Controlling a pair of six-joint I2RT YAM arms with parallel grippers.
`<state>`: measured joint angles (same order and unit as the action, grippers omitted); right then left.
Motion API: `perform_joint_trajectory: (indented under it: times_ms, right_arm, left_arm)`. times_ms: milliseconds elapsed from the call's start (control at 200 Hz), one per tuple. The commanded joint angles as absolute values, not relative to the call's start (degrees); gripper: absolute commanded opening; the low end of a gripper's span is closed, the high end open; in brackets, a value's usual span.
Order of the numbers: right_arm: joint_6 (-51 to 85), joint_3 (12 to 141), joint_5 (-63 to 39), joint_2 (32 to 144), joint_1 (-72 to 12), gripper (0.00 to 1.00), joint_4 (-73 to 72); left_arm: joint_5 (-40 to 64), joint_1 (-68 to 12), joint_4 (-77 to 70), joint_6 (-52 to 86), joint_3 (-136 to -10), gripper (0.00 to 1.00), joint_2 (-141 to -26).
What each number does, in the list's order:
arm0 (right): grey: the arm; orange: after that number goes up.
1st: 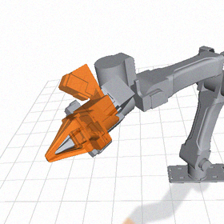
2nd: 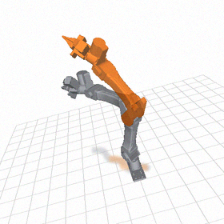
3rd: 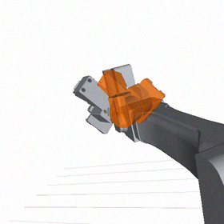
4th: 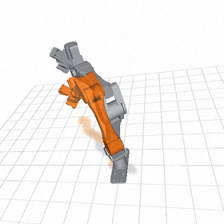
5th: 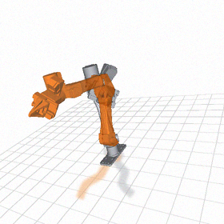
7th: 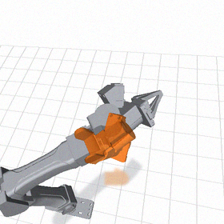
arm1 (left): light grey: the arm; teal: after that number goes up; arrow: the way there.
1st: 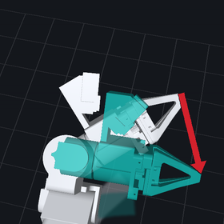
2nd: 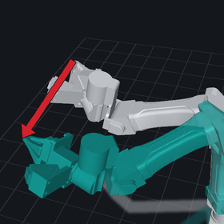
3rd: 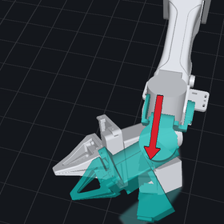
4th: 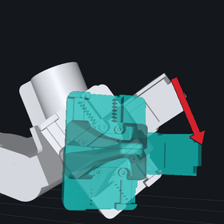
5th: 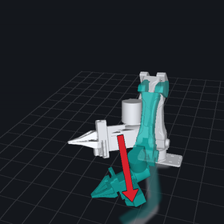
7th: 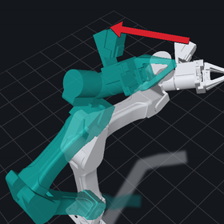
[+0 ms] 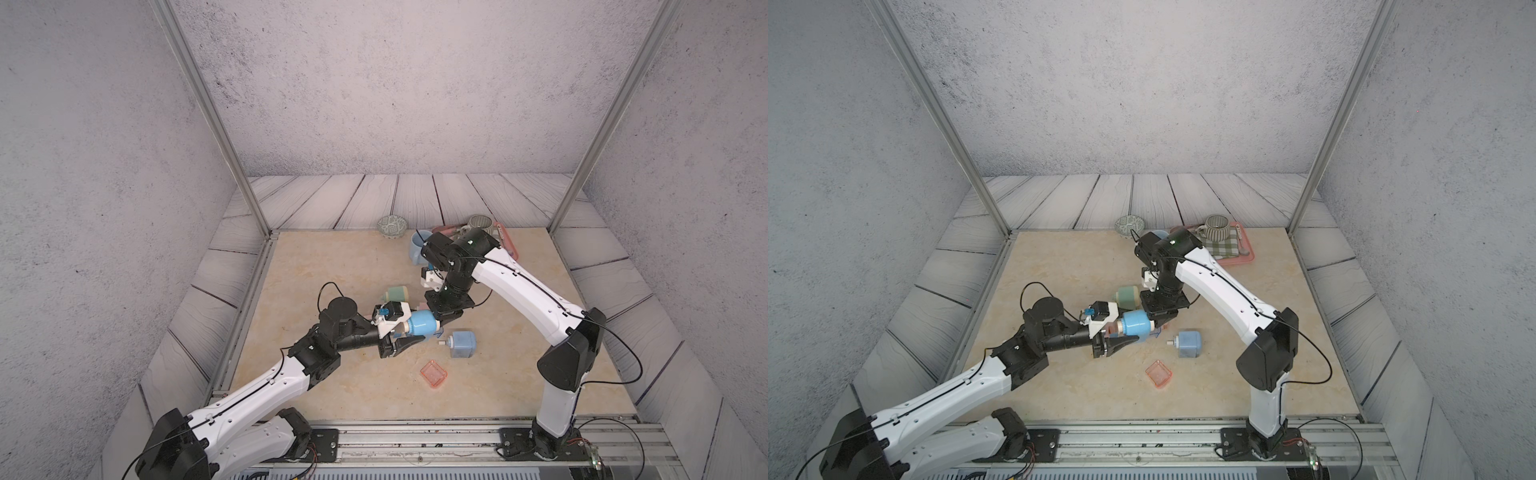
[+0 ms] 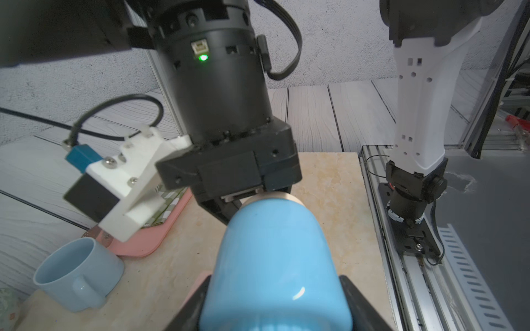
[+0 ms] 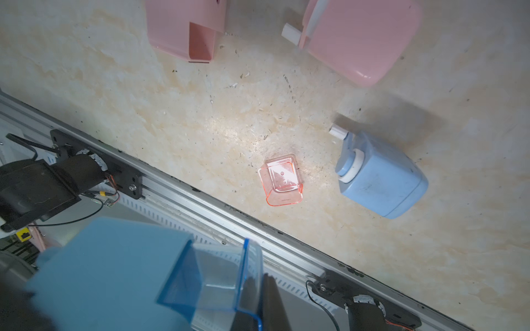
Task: Put the tray back into the pencil sharpener
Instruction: Close the container of the pencil sharpener.
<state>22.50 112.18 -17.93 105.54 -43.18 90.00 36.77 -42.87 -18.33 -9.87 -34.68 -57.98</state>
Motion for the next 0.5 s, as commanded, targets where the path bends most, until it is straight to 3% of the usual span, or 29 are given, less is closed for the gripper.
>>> perform_joint_trajectory:
  times_ms: [0,170,330,495]
  right_arm:
    - [22.18,111.0,-32.53,101.37,-43.9,0.0,86.58]
    - [23.83,110.46,-36.3,100.77,-43.64,0.0,84.67]
    - [23.46,110.15,-34.59,100.07,-42.08,0.18,85.9]
    - [21.68,108.71,-33.5,98.51,-39.98,0.28,87.71]
  left_arm:
    - [37.53,-42.96,-23.12,-7.16,-32.73,0.0,-59.15]
    - [37.6,-42.96,-26.53,-5.18,-31.44,0.0,-60.17]
    - [36.99,-42.98,-24.11,-7.42,-31.12,0.0,-59.2]
    - [36.31,-42.73,-20.69,-10.0,-29.49,0.0,-56.56]
